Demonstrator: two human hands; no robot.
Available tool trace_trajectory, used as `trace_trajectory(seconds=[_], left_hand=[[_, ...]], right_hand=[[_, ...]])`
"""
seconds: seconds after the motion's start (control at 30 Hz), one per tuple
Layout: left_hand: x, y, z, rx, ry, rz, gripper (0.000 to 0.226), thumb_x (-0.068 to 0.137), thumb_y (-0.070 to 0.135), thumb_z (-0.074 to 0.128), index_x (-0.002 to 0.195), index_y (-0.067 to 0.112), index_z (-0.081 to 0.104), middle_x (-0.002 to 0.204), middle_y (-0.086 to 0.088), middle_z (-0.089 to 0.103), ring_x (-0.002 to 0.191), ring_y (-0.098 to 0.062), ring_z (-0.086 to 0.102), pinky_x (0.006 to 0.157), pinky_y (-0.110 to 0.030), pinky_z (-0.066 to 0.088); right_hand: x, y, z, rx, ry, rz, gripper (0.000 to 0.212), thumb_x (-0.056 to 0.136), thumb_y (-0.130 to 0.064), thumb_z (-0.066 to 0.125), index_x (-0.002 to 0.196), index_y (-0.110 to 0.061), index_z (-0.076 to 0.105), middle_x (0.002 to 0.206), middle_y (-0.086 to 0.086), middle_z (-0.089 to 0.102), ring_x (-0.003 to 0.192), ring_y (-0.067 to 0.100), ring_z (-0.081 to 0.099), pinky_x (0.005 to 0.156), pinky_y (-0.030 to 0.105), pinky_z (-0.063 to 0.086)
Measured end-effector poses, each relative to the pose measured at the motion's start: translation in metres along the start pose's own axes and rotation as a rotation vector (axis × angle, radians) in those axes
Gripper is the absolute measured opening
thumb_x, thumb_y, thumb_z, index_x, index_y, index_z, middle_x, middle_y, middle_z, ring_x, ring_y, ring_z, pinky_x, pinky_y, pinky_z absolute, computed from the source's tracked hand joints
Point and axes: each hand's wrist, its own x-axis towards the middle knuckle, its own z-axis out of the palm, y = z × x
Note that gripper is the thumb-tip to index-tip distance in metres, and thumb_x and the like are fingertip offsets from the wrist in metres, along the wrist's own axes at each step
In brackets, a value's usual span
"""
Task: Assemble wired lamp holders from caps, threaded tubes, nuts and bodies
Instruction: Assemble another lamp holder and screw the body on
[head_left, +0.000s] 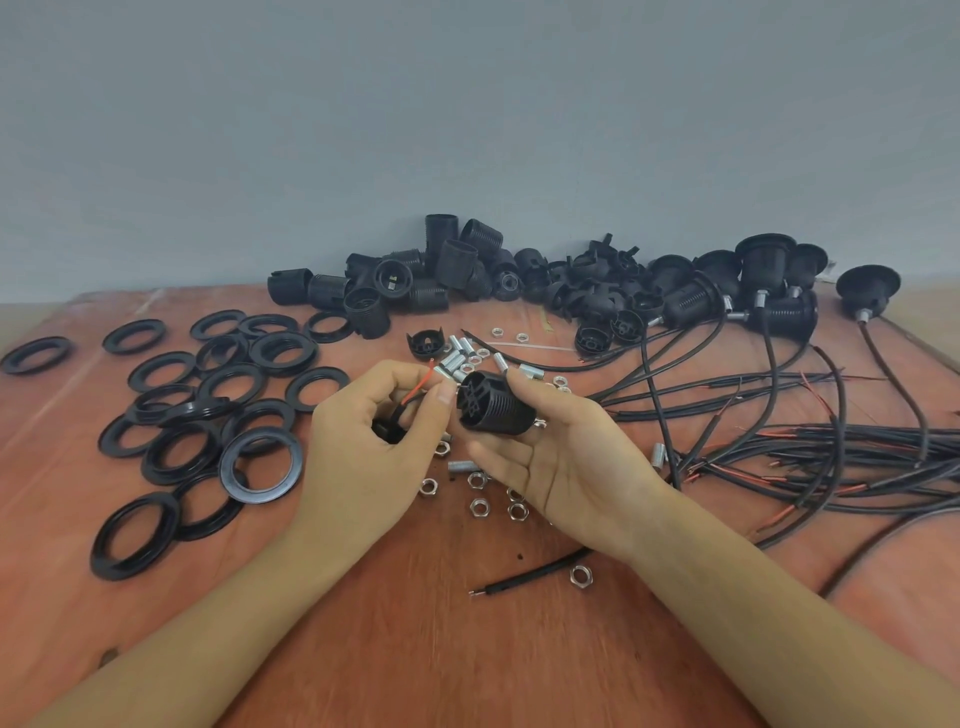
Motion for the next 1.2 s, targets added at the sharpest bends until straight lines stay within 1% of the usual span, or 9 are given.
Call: trace_trajectory(seconds=[0.2,0.4,0.53,0.6,0.67,0.77,0.97,1.1,1.2], left_hand=[[0.000,-0.002,-0.001,-0.002,-0.008,-0.002,0.007,0.091,0.015,0.067,0.084,0.015,0.068,0.057,0.015,0.050,0.052,-0.001,0.048,0.056,-0.009,0.038],[0.000,-0.001,0.001,-0.024,-0.020,-0.014,0.008,0.087,0.019,0.064,0.083,0.013,0.068,0.056,0.009,0.049,0.051,-0.001,0.050,0.056,-0.008,0.038],[-0.001,0.001,0.001,-0.027,-0.030,-0.014,0.008,0.087,0.022,0.065,0.081,0.016,0.067,0.053,0.005,0.048,0.050,-0.005,0.044,0.053,-0.014,0.038],[-0.002,0.002,0.001,-0.031,-0.036,-0.009,0.008,0.087,0.019,0.066,0.080,0.016,0.066,0.053,0.006,0.052,0.050,-0.005,0.045,0.054,-0.013,0.038],[-0.002,0.003,0.000,-0.025,-0.047,0.005,0.011,0.089,0.013,0.068,0.079,0.017,0.064,0.054,0.016,0.051,0.050,-0.002,0.046,0.056,-0.007,0.035],[-0.002,0.004,0.000,-0.033,-0.058,0.013,0.011,0.088,0.015,0.067,0.079,0.021,0.063,0.055,0.017,0.049,0.051,-0.002,0.045,0.057,-0.007,0.035],[-0.002,0.004,0.000,-0.053,-0.092,0.019,0.005,0.086,0.019,0.064,0.082,0.019,0.065,0.056,0.018,0.050,0.052,-0.003,0.043,0.055,-0.013,0.037],[-0.003,0.002,-0.001,-0.061,-0.098,0.013,0.005,0.086,0.018,0.064,0.083,0.016,0.066,0.058,0.019,0.053,0.053,-0.003,0.045,0.056,-0.011,0.038],[-0.003,0.003,-0.001,-0.075,-0.108,0.025,0.007,0.087,0.017,0.064,0.084,0.024,0.066,0.061,0.010,0.059,0.053,-0.008,0.048,0.054,-0.015,0.041]], right_hand=[[0.001,0.002,-0.001,-0.030,-0.010,-0.002,0.047,0.079,-0.026,0.066,0.118,0.001,0.065,0.110,0.019,0.071,0.094,0.026,0.073,0.066,0.026,0.059],[0.003,0.003,-0.003,-0.059,0.011,-0.038,0.044,0.088,-0.024,0.063,0.124,0.002,0.061,0.107,0.018,0.072,0.089,0.025,0.074,0.065,0.026,0.059],[0.003,0.003,-0.003,-0.051,0.025,-0.064,0.040,0.093,-0.021,0.059,0.126,0.000,0.058,0.103,0.016,0.072,0.084,0.024,0.074,0.062,0.026,0.059],[0.002,0.002,-0.003,-0.084,0.056,-0.075,0.026,0.095,-0.015,0.054,0.119,-0.007,0.062,0.098,0.014,0.070,0.077,0.025,0.073,0.056,0.029,0.057],[0.002,0.003,-0.003,-0.238,0.134,-0.123,0.019,0.095,-0.014,0.050,0.099,-0.017,0.068,0.083,0.009,0.066,0.066,0.023,0.069,0.047,0.028,0.049],[0.002,0.006,-0.004,-0.594,0.165,-0.300,0.021,0.095,-0.030,0.060,0.077,-0.025,0.068,0.070,0.004,0.059,0.056,0.020,0.060,0.040,0.024,0.043],[0.004,0.013,-0.007,-0.798,0.106,-0.430,0.020,0.096,-0.031,0.061,0.080,-0.022,0.069,0.070,0.008,0.054,0.050,0.012,0.056,0.037,0.023,0.045],[0.006,0.014,-0.009,-0.824,0.075,-0.484,0.022,0.098,-0.028,0.059,0.078,-0.024,0.068,0.077,0.028,0.054,0.051,0.017,0.055,0.036,0.023,0.044],[0.006,0.013,-0.009,-0.803,0.078,-0.484,0.022,0.097,-0.025,0.060,0.077,-0.023,0.068,0.074,0.021,0.057,0.049,0.019,0.055,0.036,0.023,0.044]])
